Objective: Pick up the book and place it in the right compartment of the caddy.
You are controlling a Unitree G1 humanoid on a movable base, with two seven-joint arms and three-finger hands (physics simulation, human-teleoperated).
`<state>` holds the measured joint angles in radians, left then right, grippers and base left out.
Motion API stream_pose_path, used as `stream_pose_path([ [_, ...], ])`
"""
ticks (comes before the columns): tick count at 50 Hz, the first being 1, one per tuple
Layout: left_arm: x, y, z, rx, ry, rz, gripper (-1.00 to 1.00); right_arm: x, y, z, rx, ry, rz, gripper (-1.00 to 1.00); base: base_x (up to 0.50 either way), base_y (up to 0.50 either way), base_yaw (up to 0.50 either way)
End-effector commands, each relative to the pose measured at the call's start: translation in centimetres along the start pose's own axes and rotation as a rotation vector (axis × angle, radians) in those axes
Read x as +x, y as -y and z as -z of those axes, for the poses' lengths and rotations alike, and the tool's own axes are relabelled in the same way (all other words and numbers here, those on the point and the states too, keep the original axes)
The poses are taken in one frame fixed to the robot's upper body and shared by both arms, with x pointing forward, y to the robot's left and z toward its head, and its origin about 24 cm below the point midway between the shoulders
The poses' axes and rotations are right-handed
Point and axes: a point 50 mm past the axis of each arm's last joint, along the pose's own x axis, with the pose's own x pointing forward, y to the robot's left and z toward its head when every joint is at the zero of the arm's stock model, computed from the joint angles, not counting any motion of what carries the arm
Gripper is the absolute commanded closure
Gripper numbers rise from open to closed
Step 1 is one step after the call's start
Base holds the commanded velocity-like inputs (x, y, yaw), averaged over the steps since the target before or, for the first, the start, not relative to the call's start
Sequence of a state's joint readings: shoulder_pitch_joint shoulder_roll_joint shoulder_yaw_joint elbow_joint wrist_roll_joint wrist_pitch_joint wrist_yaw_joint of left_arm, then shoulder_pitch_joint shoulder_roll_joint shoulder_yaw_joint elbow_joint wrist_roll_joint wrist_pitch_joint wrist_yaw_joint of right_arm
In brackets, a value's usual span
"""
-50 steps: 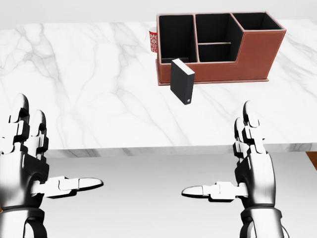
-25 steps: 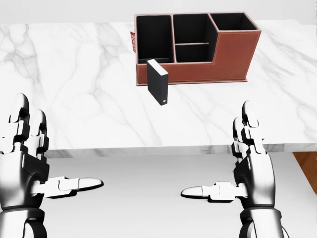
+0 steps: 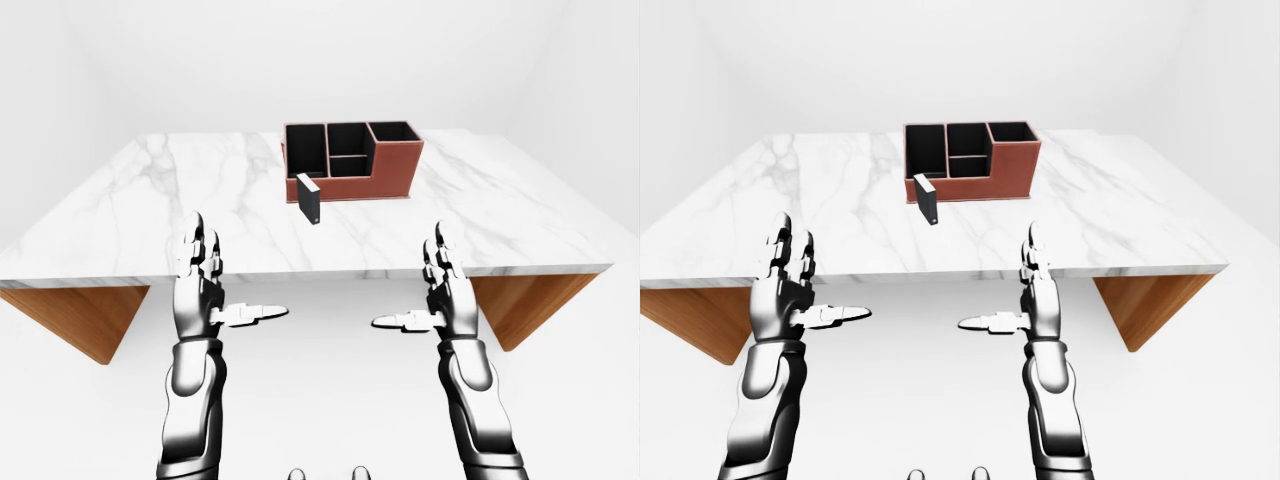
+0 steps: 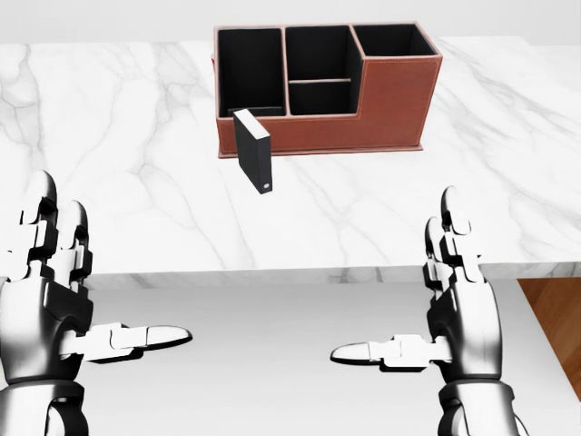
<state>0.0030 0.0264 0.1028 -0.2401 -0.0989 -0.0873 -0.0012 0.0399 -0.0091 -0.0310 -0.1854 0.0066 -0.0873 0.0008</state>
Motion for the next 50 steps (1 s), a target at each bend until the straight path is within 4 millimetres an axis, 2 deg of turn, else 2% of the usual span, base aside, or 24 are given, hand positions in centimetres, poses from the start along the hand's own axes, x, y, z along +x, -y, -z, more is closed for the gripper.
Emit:
stream_pose_path([
  [1,-0.01,-0.01,-0.02,0.002,0.001,-0.002,-1.0,0.03,-0.05,0.21,-0.008,-0.009,-0.005,-1.0,0.0,0.0,0.0],
  [12,0.0,-0.06,0.08,0.004,-0.004,-0.003,-1.0,0.02,-0.11,0.27,-0.018,-0.011,-0.007,-1.0,0.04,0.0,0.0],
  [50,-0.01,0.0,0.16,0.006,-0.007,-0.001,-1.0,0.05,-0.13,0.4,-0.017,-0.016,-0.007,-1.0,0.34,0.0,0.0],
])
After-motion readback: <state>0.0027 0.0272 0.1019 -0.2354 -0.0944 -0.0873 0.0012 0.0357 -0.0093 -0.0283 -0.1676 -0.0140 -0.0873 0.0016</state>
